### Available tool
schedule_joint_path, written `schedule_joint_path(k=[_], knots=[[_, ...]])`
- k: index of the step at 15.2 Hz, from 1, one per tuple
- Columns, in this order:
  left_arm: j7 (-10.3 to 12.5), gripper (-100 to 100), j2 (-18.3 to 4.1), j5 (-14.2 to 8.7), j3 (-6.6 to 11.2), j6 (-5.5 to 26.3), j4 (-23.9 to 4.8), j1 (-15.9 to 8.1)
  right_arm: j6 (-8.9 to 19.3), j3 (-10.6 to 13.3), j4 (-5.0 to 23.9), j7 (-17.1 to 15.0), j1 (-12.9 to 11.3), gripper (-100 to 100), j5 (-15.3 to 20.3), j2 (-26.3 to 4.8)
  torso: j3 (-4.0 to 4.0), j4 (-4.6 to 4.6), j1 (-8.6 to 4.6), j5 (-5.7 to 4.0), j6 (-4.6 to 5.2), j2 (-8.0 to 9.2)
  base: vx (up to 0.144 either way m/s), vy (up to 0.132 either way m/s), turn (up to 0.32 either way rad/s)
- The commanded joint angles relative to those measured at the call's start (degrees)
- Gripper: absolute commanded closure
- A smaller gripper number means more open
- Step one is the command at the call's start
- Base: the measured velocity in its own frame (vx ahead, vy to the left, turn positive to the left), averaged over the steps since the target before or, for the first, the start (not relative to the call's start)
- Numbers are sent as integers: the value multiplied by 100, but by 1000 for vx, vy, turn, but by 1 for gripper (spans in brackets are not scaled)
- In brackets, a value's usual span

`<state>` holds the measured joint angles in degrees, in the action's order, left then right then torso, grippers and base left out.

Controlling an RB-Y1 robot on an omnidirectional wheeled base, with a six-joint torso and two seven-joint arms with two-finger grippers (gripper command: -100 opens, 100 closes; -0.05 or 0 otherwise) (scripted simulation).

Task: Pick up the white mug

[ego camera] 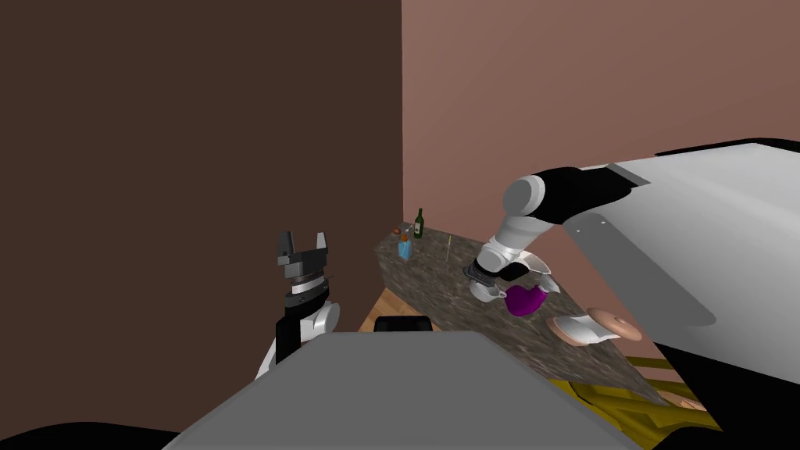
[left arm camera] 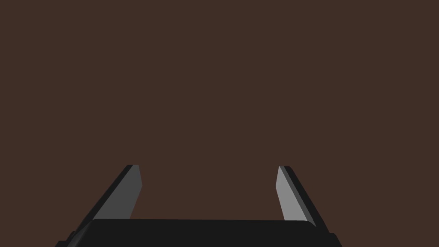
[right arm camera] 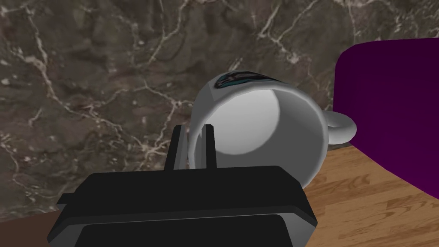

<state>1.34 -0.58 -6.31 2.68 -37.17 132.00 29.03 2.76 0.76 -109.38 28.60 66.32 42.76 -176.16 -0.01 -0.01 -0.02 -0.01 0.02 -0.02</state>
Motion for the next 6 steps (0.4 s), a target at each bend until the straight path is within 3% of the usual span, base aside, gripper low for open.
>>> schedule_joint_path(k=[1,4,6], knots=[[0,0,0,0,0,0,0,0,0,0,0,0,0,100,0,0,0,0,0,0,0,0,0,0,0],[0,0,0,0,0,0,0,0,-244,12,-143,32,-348,100,27,95,5,4,1,3,-2,6,-15,-2,-6],[0,0,0,0,0,0,0,0,-219,3,-123,21,-319,100,19,80,8,4,2,3,-1,12,-18,-1,0]])
